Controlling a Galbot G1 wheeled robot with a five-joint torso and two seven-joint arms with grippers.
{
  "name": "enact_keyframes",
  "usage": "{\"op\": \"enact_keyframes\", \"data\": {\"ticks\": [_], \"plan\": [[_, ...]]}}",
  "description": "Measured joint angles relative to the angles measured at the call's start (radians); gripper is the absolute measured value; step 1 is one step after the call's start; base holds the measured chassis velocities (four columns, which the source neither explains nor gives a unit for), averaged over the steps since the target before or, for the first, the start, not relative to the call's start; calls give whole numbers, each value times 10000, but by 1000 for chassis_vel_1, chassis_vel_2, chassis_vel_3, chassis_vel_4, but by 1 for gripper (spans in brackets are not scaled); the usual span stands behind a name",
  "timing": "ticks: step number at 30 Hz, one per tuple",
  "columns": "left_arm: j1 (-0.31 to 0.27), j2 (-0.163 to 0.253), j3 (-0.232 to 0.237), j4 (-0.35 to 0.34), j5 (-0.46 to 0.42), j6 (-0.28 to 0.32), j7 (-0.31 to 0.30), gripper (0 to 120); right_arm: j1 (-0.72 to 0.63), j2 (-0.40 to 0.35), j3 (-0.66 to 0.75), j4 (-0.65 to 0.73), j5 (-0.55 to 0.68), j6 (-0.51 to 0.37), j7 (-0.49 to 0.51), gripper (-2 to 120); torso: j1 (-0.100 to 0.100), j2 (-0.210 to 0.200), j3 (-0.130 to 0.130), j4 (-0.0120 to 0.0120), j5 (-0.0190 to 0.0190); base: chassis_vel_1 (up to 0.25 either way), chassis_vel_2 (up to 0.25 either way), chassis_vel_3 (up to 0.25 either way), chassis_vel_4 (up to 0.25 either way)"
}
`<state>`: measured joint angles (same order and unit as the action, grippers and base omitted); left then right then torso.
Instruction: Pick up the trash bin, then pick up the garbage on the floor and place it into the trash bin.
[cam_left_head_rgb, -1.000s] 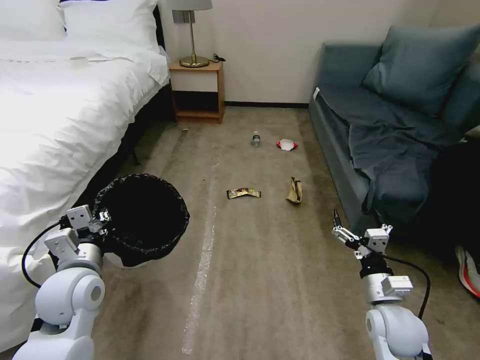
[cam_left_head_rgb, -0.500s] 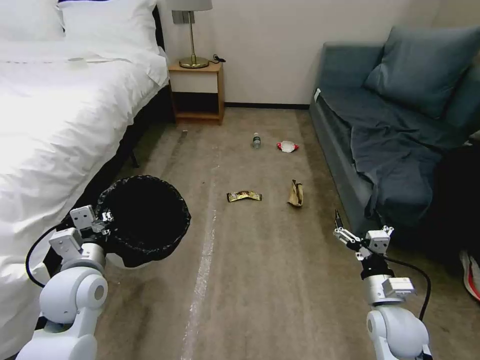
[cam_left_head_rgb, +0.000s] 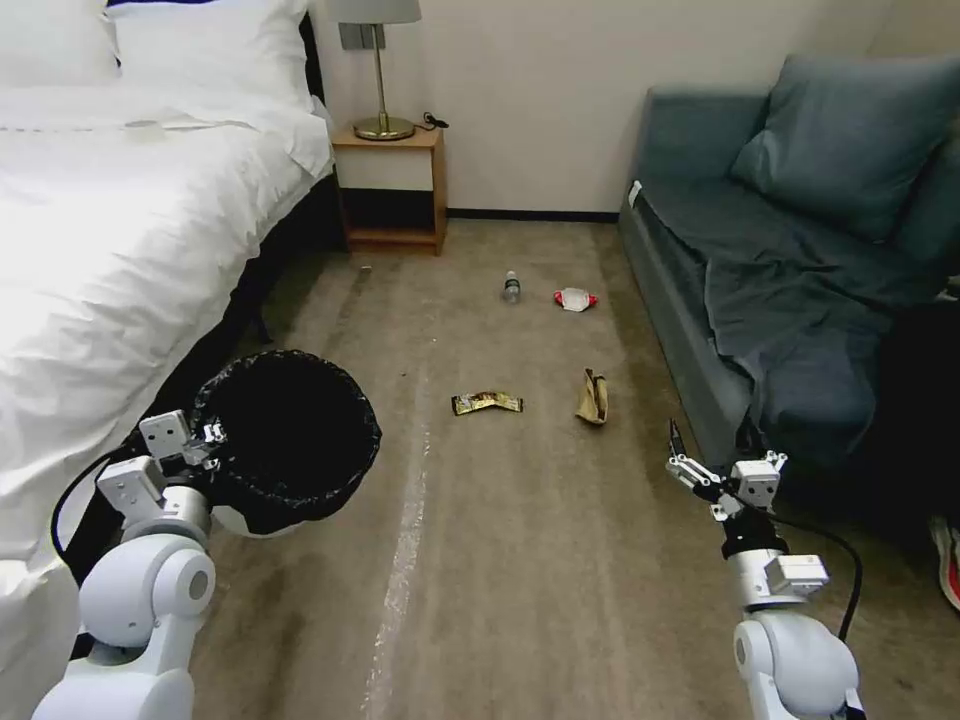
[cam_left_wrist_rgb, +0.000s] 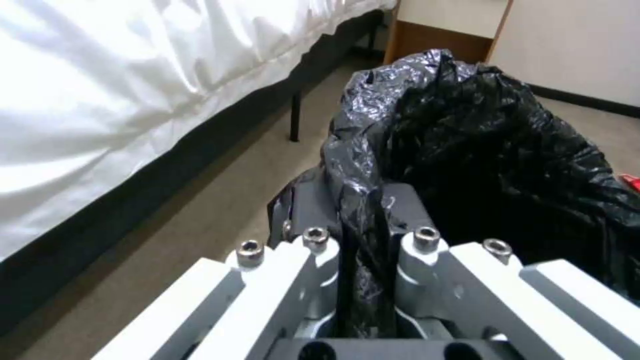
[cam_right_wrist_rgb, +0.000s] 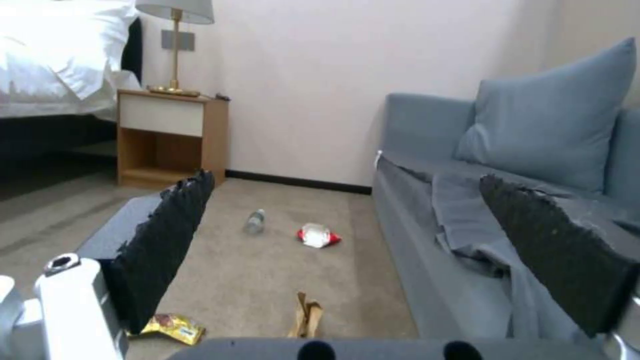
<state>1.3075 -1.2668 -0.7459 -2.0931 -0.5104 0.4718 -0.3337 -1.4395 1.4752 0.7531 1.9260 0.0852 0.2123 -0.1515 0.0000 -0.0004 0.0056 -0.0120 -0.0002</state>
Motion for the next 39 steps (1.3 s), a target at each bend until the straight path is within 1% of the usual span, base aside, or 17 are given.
{"op": "enact_keyframes", "data": {"ticks": [21,39], "plan": [[-26,21,-22,22,41,-54,2,6,12,-9,23,52,17,2,-92,100,1,0,0,0,1,-78,74,78,-73],[-69,44,-35,123,83,-132,44,6,37,6,51,8,29,3,-144,100,1,0,0,0,1,-96,100,101,-95]]}}
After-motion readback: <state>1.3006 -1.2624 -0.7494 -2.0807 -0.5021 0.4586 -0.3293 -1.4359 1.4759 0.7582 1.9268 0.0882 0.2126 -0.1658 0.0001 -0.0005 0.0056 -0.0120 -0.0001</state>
